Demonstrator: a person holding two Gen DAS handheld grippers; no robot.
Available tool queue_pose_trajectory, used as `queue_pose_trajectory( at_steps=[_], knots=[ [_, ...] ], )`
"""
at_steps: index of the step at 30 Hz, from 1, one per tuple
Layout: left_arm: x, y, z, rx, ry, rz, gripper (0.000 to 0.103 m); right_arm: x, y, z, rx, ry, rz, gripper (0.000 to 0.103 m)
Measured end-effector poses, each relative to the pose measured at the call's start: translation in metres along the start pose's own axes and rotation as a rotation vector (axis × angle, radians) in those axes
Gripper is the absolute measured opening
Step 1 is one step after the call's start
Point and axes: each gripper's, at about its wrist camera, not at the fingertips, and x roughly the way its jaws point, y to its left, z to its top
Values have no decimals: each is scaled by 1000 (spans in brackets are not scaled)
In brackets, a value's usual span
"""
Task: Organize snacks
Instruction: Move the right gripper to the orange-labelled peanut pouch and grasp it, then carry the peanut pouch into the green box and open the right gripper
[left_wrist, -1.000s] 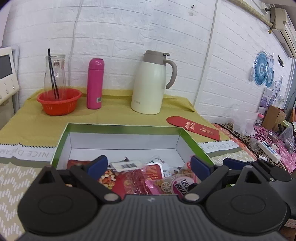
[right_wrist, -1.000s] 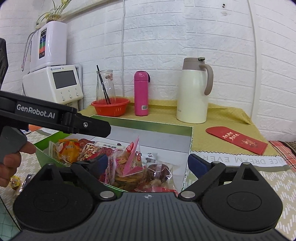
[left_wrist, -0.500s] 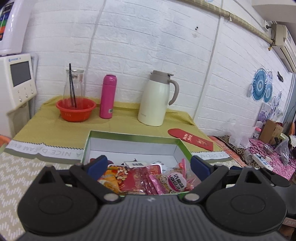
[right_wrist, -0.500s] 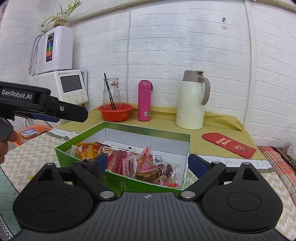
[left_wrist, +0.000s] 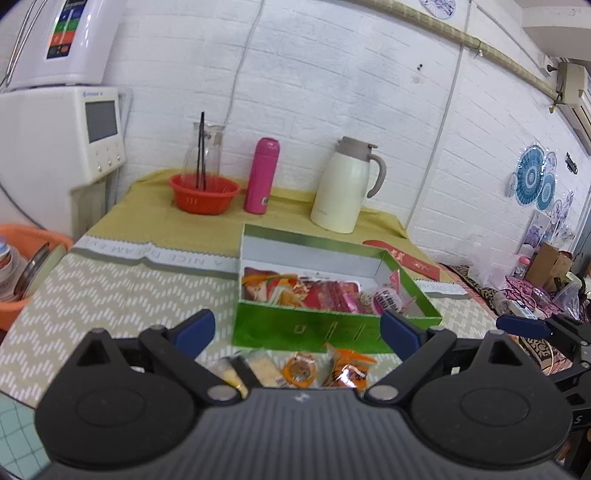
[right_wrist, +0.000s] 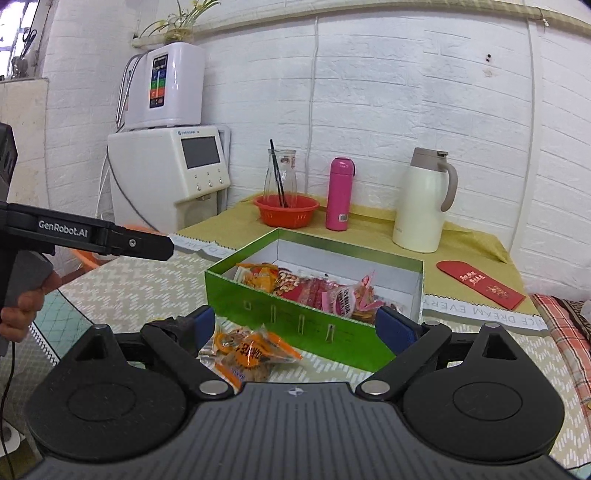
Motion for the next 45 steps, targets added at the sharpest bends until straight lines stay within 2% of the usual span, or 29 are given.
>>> queue_pose_trajectory(
  at_steps=[5,9,12,15,16,22,27,31,34,35,37,38,39,45],
  knots=[
    [-8,23,-19,-23,58,41,93,43,2,-20,80,116,48,103],
    [-16,35,-29,-34,69,61,93,83,10,-33,192,188,32,103],
    [-16,38,-34,-27,90,56,93,104,12,-38,307,207,32,103],
    [-11,37,-39,-12,115,47,93,113,17,-41,316,203,30,103],
    [-8,36,-41,-10,128,37,93,114,19,-43,279,212,27,69],
    [14,18,-49,8,186,-74,93,89,5,-49,125,232,150,68],
    [37,-5,-54,14,229,-173,93,63,-18,-60,123,245,167,69],
    [61,-32,-56,12,280,-265,93,48,-24,-66,146,229,145,88],
    [78,-53,-58,45,308,-328,93,43,-24,-71,138,232,147,91],
    [82,-58,-59,51,320,-337,91,43,-23,-73,131,236,154,91],
    [92,-66,-62,60,344,-360,81,42,-22,-76,124,238,160,90],
    [97,-69,-63,61,359,-374,61,41,-23,-77,122,237,158,90],
    [101,-71,-63,56,374,-382,51,41,-24,-78,122,234,155,90],
    [117,-73,-66,28,392,-364,50,43,-27,-76,137,210,156,90]
  ],
)
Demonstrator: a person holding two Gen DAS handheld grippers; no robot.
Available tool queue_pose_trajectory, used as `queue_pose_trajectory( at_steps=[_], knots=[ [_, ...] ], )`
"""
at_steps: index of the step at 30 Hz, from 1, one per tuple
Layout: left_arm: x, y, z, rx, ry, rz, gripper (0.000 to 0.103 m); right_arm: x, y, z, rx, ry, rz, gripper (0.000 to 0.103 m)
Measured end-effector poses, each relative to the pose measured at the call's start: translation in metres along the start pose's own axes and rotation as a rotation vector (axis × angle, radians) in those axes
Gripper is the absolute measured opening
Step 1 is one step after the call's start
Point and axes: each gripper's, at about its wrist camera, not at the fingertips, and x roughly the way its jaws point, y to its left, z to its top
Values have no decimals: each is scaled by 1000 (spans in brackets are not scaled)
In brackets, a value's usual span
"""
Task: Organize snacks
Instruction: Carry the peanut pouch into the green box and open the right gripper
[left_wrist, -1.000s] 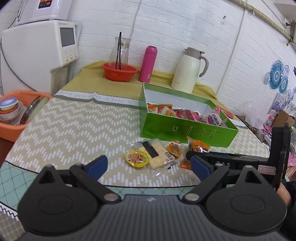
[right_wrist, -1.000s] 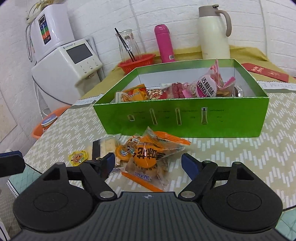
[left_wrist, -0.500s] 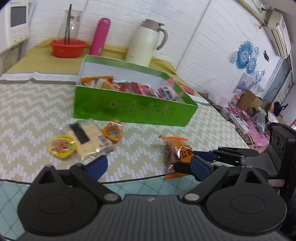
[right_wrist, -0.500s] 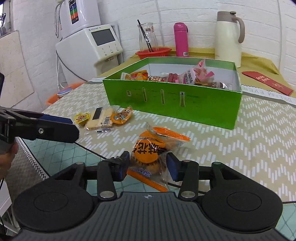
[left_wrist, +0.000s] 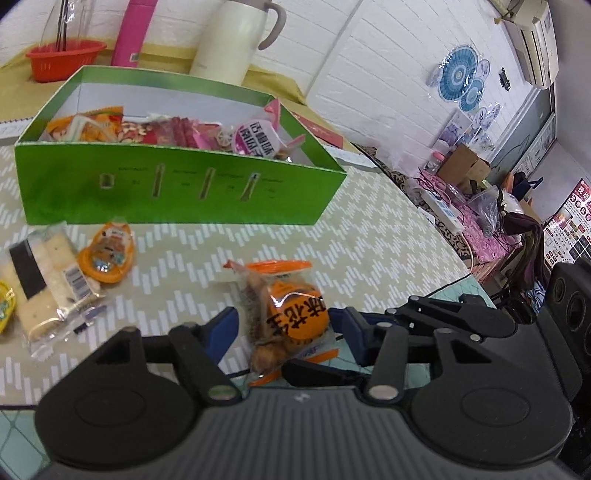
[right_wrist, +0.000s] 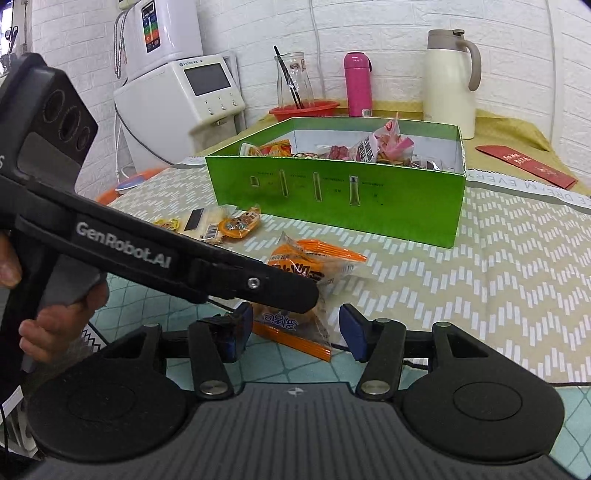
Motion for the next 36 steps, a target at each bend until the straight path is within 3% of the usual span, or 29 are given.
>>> queue_pose_trajectory(
  at_steps=[2,4,6,8,16,22,36],
  knots=[
    [5,0,0,15,9,6,42,3,0,0,5,1,3,82],
    [6,0,1,24,-4,18,39,6,1,-1,2,5,-2,64],
    [1,-3,2,36,-19,36,36,4,2,2,-9,4,-8,54],
    [-9,-4,5,34,-51,29,36,-2,2,8,0,-11,2,51],
    [-59,-14,46,96,-226,57,36,-20,14,53,-96,-177,13,50],
    [-64,-1,85,91,-290,77,36,-4,9,88,-122,-271,6,49],
    [-22,52,124,59,-234,111,36,59,-20,112,-41,-247,40,50]
  ],
)
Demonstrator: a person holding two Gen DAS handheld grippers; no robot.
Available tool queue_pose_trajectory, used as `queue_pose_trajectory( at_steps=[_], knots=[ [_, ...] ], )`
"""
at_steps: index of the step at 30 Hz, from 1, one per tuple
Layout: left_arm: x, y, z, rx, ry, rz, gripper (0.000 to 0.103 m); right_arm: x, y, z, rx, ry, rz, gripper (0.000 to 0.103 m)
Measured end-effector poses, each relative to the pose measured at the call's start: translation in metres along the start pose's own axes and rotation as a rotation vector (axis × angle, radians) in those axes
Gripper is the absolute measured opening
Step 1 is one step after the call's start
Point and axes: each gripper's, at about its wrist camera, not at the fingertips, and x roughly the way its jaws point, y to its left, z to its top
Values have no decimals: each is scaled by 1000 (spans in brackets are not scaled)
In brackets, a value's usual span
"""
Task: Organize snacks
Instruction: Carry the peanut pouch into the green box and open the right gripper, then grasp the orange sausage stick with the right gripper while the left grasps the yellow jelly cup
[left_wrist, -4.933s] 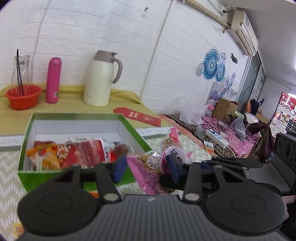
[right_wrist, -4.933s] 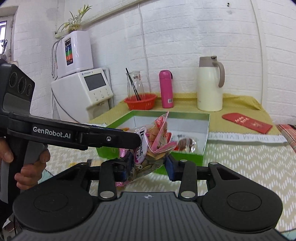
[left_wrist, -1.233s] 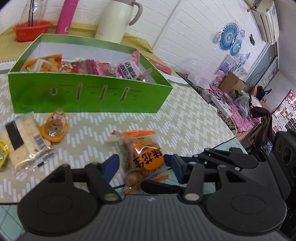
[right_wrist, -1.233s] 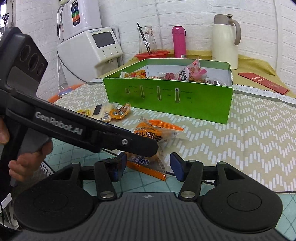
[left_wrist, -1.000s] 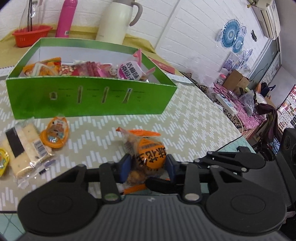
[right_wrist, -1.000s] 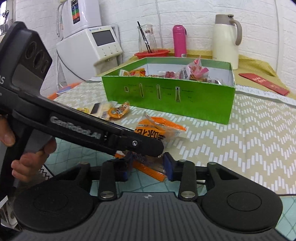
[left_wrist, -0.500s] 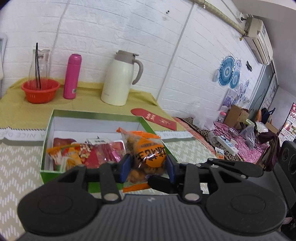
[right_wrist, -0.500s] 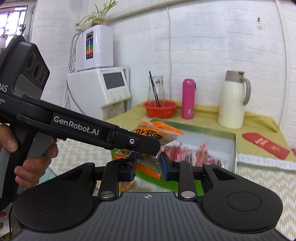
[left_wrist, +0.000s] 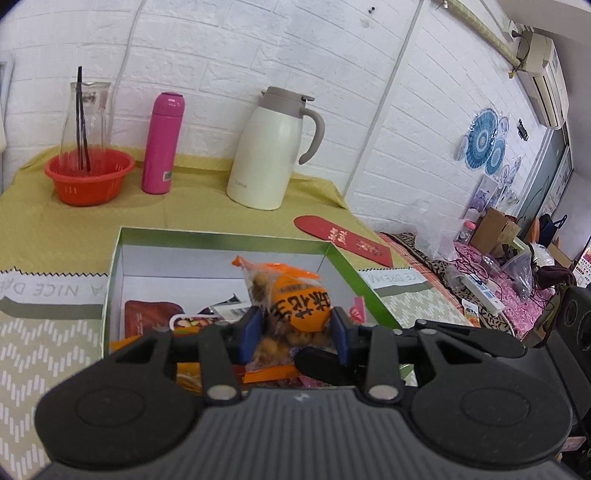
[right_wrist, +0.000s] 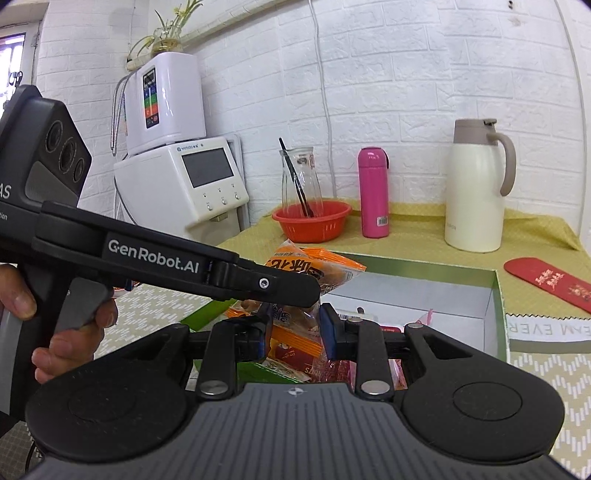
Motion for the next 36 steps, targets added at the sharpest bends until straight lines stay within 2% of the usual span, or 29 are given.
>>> queue_pose_trajectory(
  at_steps=[5,6,7,8,9,10,14,19,30,36],
  knots=[
    [18,11,-2,-1,33,12,39,18,-6,-6,0,21,0,53],
    [19,12,-3,-8,32,24,63,19,-5,-7,-8,17,-10,54],
    [17,13,-5,-20,22,36,75,20,-4,-8,-19,18,-30,69],
    [12,14,-8,-38,-15,50,93,21,-3,-8,-38,24,-54,80],
    [7,13,-10,-44,-54,70,95,20,-1,-9,-59,24,-66,101],
    [3,10,-11,-28,-88,91,95,19,0,-12,-79,12,-76,103],
    [-4,2,-10,33,-109,178,95,15,2,-16,-114,6,-89,103],
    [-13,0,-12,36,-110,214,95,11,1,-17,-94,3,-92,103],
    [-45,-13,-19,26,-132,206,95,-19,15,-4,-94,-47,-92,103],
    [-79,-22,-33,7,-176,200,95,-43,28,-1,-122,-61,-69,103]
  ],
)
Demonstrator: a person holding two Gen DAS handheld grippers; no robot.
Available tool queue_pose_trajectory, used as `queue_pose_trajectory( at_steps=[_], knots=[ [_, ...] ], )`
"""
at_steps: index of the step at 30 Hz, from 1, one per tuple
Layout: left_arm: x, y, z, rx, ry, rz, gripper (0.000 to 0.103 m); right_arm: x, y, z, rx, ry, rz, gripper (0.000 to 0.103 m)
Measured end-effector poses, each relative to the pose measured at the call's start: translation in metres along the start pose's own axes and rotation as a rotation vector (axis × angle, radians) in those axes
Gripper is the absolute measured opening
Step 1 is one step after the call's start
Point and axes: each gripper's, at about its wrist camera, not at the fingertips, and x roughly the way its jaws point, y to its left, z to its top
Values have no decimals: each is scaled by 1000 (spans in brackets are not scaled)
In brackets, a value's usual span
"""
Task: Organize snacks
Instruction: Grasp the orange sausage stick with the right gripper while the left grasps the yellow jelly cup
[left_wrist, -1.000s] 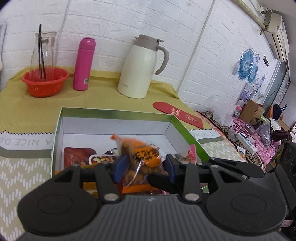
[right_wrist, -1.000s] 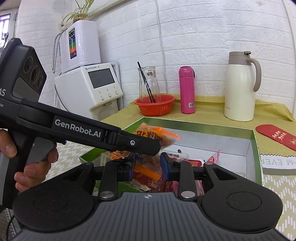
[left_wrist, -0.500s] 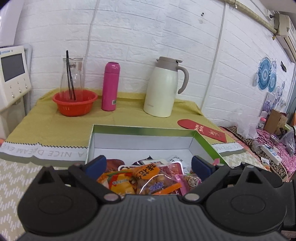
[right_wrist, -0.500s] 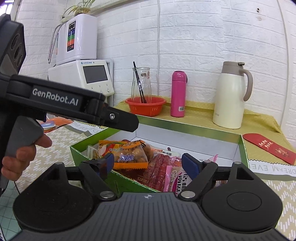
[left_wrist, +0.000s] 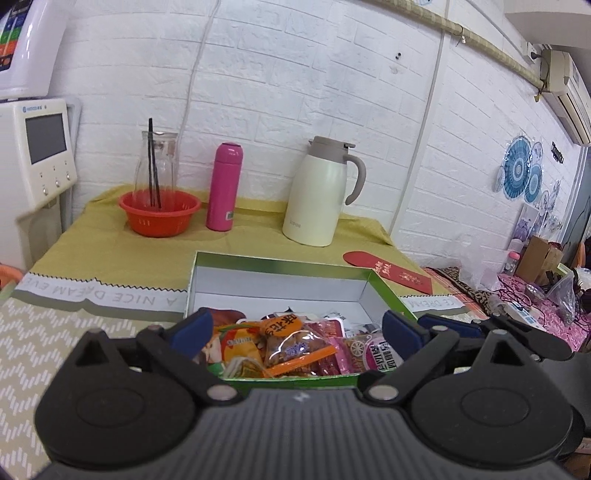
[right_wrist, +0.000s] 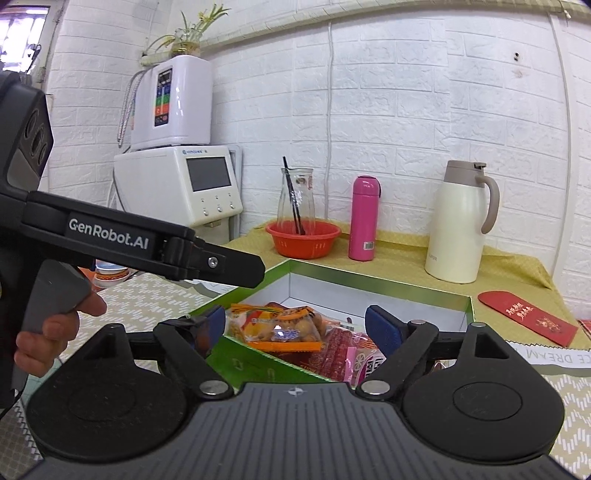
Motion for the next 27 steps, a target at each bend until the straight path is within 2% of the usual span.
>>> queue_pose_trajectory(
  at_steps=[4,8,15,17,20,22,23,24,27],
  knots=[
    [-34,10,-5,-17,-55,9,95,-19,7,2,-11,14,34,103],
    [-62,27,-11,-55,-55,50,95,-33,17,6,-19,47,49,103],
    [-82,59,-42,-88,40,114,95,-50,39,17,-54,68,114,103],
    [-80,66,-52,-106,68,103,95,-43,45,14,-71,76,118,103],
    [-76,73,-67,-121,106,87,95,-20,48,1,-63,153,118,103],
    [-70,75,-74,-118,134,76,90,-1,47,-12,-43,205,115,97],
    [-67,75,-77,-109,150,63,76,9,46,-17,-31,230,105,94],
    [-63,76,-79,-96,171,41,57,18,44,-23,-15,254,97,90],
    [-50,78,-87,-85,211,49,56,44,34,-33,61,315,98,89]
  ],
)
